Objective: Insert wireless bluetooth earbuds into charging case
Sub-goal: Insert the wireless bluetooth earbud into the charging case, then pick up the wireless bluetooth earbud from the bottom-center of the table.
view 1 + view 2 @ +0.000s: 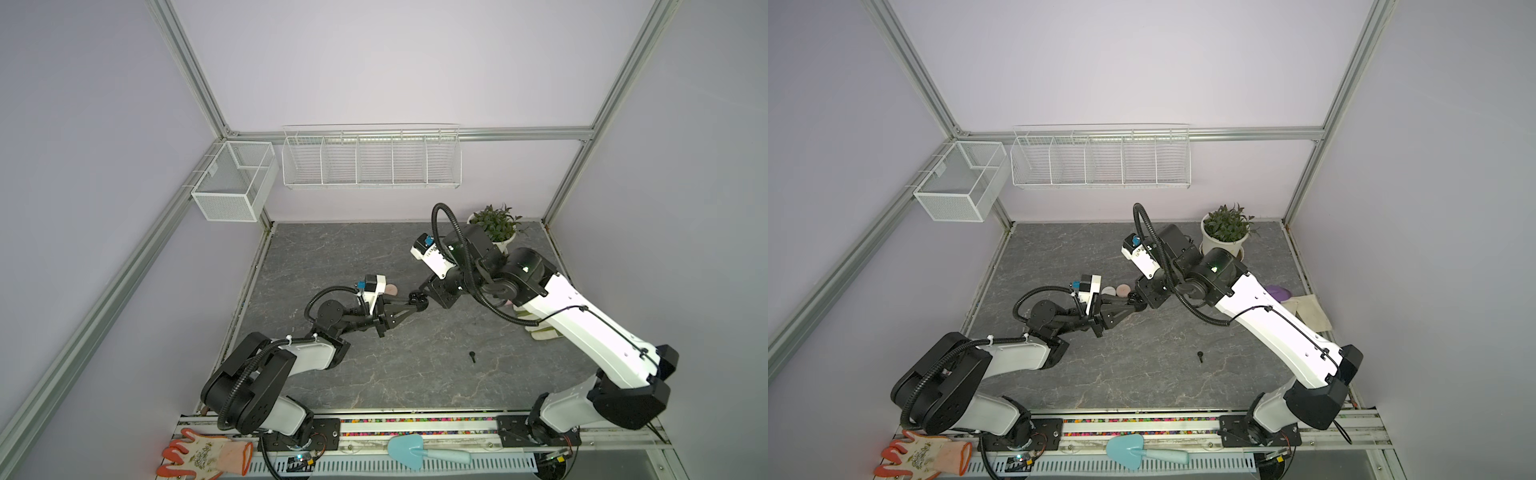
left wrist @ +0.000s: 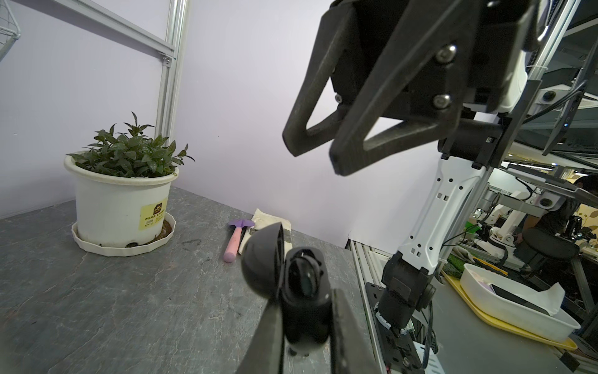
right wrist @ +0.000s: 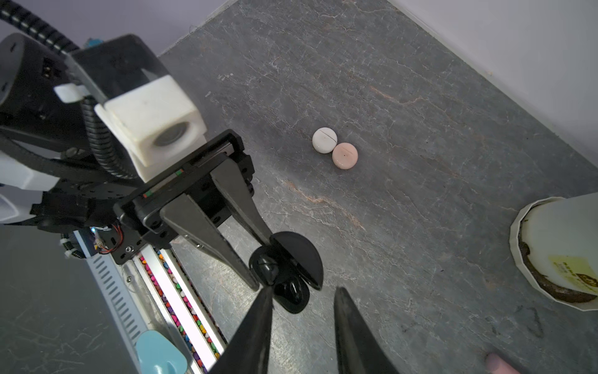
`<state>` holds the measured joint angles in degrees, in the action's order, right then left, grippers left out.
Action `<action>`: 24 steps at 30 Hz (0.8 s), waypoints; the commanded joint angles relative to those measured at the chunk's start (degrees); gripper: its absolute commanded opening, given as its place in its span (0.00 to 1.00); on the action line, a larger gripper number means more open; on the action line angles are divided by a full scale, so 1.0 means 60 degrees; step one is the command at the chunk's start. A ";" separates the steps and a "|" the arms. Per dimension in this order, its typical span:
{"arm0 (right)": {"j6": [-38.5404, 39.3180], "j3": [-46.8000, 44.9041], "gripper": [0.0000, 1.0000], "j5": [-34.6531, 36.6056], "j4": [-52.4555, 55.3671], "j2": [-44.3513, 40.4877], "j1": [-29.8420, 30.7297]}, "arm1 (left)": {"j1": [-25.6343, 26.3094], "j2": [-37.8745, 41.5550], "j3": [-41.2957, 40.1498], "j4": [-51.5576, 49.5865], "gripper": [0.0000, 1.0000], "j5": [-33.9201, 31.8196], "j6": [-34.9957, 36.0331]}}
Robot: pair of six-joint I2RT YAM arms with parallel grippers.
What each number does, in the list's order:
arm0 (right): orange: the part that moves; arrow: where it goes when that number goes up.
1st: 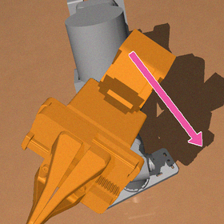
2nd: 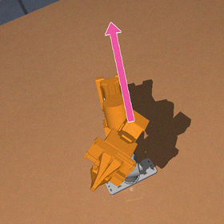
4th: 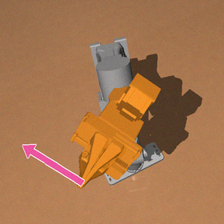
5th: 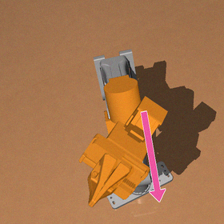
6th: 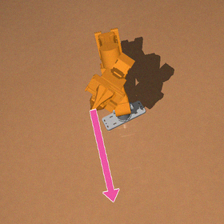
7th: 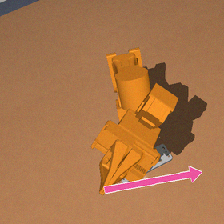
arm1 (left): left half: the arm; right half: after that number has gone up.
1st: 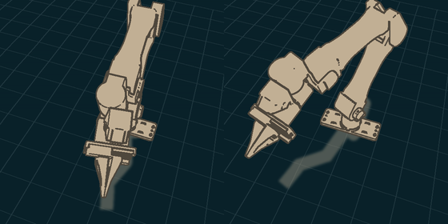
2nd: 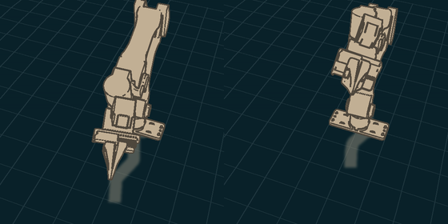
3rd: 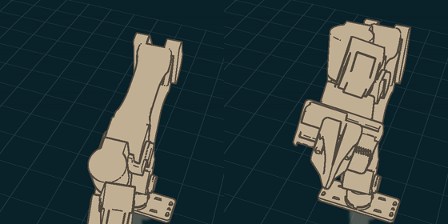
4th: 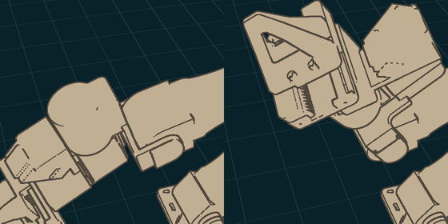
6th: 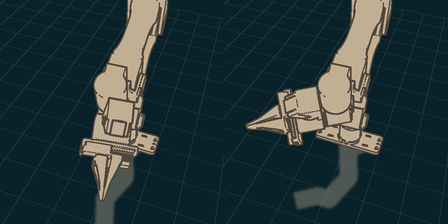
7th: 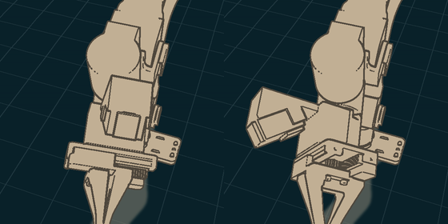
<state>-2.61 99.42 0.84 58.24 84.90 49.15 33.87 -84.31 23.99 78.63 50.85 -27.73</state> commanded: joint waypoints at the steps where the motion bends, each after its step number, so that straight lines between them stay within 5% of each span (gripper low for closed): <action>1: -0.1080 -0.0889 0.34 -0.0198 0.0002 -0.0511 -0.0429 | -0.0021 0.0194 -0.0062 0.0415 0.00 -0.0012 0.0170; 12: -0.4026 -0.7050 0.40 0.0328 -0.1254 -0.2238 -0.2399 | 0.0024 0.0063 -0.0147 0.0415 0.00 0.0013 -0.0184; 24: -0.4339 -0.8496 0.42 0.0254 -0.2095 -0.0641 -0.2484 | 0.0023 0.0023 -0.0288 0.0414 0.00 -0.0140 -0.0110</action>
<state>-26.41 50.39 1.69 45.89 80.68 34.22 33.87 -83.94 22.92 78.98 50.54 -28.42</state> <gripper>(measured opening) 0.424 0.191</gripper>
